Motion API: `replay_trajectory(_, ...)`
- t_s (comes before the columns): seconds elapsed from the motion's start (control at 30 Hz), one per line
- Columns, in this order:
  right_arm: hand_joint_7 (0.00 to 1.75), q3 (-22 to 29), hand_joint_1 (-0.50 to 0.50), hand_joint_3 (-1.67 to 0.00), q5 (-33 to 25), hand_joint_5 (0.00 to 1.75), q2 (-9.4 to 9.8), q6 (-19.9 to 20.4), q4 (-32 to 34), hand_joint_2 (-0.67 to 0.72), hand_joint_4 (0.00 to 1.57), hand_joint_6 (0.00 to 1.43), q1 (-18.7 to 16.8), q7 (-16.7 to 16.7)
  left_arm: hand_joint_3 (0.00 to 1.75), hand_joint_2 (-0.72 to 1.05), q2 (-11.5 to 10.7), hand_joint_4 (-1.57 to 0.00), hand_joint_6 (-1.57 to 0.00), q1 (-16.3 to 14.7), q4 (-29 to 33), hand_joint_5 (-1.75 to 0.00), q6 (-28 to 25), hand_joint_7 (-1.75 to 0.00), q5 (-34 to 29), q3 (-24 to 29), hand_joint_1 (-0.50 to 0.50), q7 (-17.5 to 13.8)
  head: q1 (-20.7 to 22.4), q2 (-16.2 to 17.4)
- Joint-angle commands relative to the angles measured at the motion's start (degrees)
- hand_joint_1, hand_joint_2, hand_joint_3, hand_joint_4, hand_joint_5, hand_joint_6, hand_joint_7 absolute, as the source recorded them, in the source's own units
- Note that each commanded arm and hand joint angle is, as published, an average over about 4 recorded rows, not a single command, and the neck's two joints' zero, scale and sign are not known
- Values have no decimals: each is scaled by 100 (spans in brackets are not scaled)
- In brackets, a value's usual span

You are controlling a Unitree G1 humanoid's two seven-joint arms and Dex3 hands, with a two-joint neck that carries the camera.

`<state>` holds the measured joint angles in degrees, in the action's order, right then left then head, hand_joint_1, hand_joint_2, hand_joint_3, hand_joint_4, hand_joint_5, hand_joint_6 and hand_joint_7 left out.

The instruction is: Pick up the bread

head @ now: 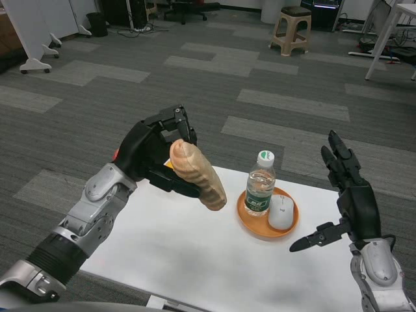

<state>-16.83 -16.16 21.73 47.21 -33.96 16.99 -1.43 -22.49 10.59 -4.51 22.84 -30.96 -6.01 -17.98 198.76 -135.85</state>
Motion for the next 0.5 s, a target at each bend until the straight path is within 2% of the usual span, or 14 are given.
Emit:
replay_trajectory(0.03,0,-13,-8,0,-45,0,-20,-1,43,15,0,0,68,2,4,43,-36,-97,-92,-58,42,-175,-34,-168,-24,47,50,58,6,4)
replay_trajectory(0.1,0,-13,-8,0,-45,0,-29,-1,48,15,0,0,72,2,9,43,-40,-97,-92,-58,51,-175,-34,-168,-24,47,50,62,4,5)
replay_trajectory(0.5,0,-31,-8,0,-45,0,-55,-1,57,15,0,0,94,2,9,43,-53,-96,-92,-63,55,-175,-29,-168,-24,65,50,76,20,-3)
